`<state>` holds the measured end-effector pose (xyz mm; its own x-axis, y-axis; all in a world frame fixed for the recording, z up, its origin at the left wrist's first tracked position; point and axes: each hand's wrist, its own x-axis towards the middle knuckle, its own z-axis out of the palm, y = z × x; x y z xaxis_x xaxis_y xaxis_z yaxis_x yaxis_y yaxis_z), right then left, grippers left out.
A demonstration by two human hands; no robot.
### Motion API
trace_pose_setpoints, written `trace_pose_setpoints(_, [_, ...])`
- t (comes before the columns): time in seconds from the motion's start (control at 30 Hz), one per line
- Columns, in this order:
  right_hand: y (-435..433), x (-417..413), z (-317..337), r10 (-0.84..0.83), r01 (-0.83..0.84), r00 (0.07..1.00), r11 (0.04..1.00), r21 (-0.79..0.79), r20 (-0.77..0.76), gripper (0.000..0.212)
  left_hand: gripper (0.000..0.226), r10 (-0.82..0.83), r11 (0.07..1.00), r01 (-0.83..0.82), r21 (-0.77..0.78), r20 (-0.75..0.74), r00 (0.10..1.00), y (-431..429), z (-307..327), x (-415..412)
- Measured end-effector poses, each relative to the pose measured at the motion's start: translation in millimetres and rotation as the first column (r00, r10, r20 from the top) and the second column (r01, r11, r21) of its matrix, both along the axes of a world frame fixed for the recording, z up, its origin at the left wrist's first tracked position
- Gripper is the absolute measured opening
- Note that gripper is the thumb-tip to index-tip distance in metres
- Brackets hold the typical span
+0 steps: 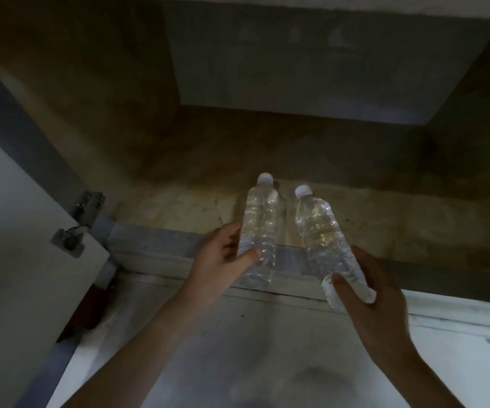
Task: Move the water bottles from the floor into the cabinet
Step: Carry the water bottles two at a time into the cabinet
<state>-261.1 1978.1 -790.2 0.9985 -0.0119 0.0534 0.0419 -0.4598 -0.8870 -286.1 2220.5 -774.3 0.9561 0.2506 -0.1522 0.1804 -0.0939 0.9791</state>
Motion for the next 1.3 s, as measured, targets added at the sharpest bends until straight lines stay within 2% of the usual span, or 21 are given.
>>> trace_pose_setpoints(0.03, [-6.3, -11.5, 0.5, 0.066, -0.066, 0.998, 0.998, 0.018, 0.018, 0.058, 0.046, -0.012, 1.000, 0.013, -0.015, 0.012, 1.000, 0.5, -2.4, -5.5])
trace_pose_setpoints(0.1, [-0.1, -10.2, -7.5, 0.010, -0.017, 0.988, 0.999, 0.046, 0.156, 0.051, 0.054, -0.025, 1.000, 0.025, -0.013, 0.041, 0.999, 0.0, -7.1, -13.0])
trace_pose_setpoints(0.17, [11.9, -5.7, -4.2, 0.008, -0.015, 0.995, 0.997, 0.072, 0.096, 0.049, 0.055, -0.014, 0.999, 0.016, -0.036, 0.065, 0.998, -1.4, -7.8, -13.9])
trace_pose_setpoints(0.27, [21.2, 0.2, -2.8, 0.041, -0.049, 0.994, 0.996, 0.070, 0.104, 0.043, 0.052, -0.012, 0.999, 0.015, -0.029, 0.093, 0.996, -3.1, -4.9, -8.0])
trace_pose_setpoints(0.37, [29.6, 13.3, -0.5, 0.091, -0.078, 0.989, 0.991, -0.112, 0.115, 0.050, 0.053, -0.032, 0.999, 0.030, 0.012, 0.126, 0.992, -4.1, -3.1, 0.2])
trace_pose_setpoints(0.43, [29.3, 18.4, 2.9, 0.129, -0.106, 0.988, 0.969, -0.222, 0.089, 0.061, 0.051, -0.044, 0.994, 0.029, 0.103, 0.142, 0.989, -2.5, -4.6, 2.3])
trace_pose_setpoints(0.5, [18.3, 19.5, 4.8, 0.217, -0.186, 0.973, 0.935, -0.301, 0.072, 0.061, 0.057, -0.080, 0.958, 0.039, 0.285, 0.135, 0.988, 2.2, -4.8, -0.2])
trace_pose_setpoints(0.53, [11.8, 19.9, 6.9, 0.269, -0.244, 0.962, 0.924, -0.295, 0.046, 0.060, 0.062, -0.113, 0.934, 0.059, 0.353, 0.134, 0.985, 4.9, -4.3, -3.5])
trace_pose_setpoints(0.6, [1.2, 19.8, 11.0, 0.326, -0.323, 0.945, 0.929, -0.182, -0.017, 0.058, 0.076, -0.175, 0.881, 0.095, 0.463, 0.132, 0.976, 10.3, -4.0, -11.1])
trace_pose_setpoints(0.67, [-0.5, 22.3, 10.8, 0.306, -0.302, 0.952, 0.943, -0.138, 0.003, 0.056, 0.082, -0.189, 0.851, 0.104, 0.514, 0.115, 0.975, 12.9, -4.2, -14.8])
trace_pose_setpoints(0.73, [8.5, 23.8, 7.4, 0.294, -0.283, 0.955, 0.944, -0.170, 0.042, 0.066, 0.080, -0.184, 0.854, 0.105, 0.510, 0.106, 0.977, 12.5, -4.4, -12.0])
trace_pose_setpoints(0.8, [21.2, 24.7, 5.9, 0.301, -0.281, 0.949, 0.942, -0.182, 0.093, 0.066, 0.079, -0.196, 0.844, 0.119, 0.523, 0.094, 0.976, 11.4, -4.2, -4.8])
trace_pose_setpoints(0.9, [39.0, 31.0, 5.3, 0.288, -0.274, 0.949, 0.955, -0.116, 0.128, 0.061, 0.078, -0.228, 0.834, 0.147, 0.532, 0.090, 0.969, 12.7, -5.3, 9.7])
trace_pose_setpoints(1.0, [49.4, 44.7, 0.6, 0.261, -0.252, 0.953, 0.965, -0.072, 0.155, 0.071, 0.078, -0.239, 0.811, 0.148, 0.566, 0.089, 0.967, 19.9, -5.6, 26.2])
trace_pose_setpoints(1.17, [59.0, 68.0, -11.8, 0.235, -0.226, 0.963, 0.971, -0.083, 0.135, 0.083, 0.082, -0.227, 0.851, 0.153, 0.502, 0.088, 0.970, 29.8, -5.7, 45.7])
trace_pose_setpoints(1.3, [64.6, 73.3, -12.7, 0.226, -0.212, 0.961, 0.972, -0.100, 0.160, 0.082, 0.079, -0.225, 0.882, 0.157, 0.445, 0.103, 0.969, 31.3, -7.0, 51.5])
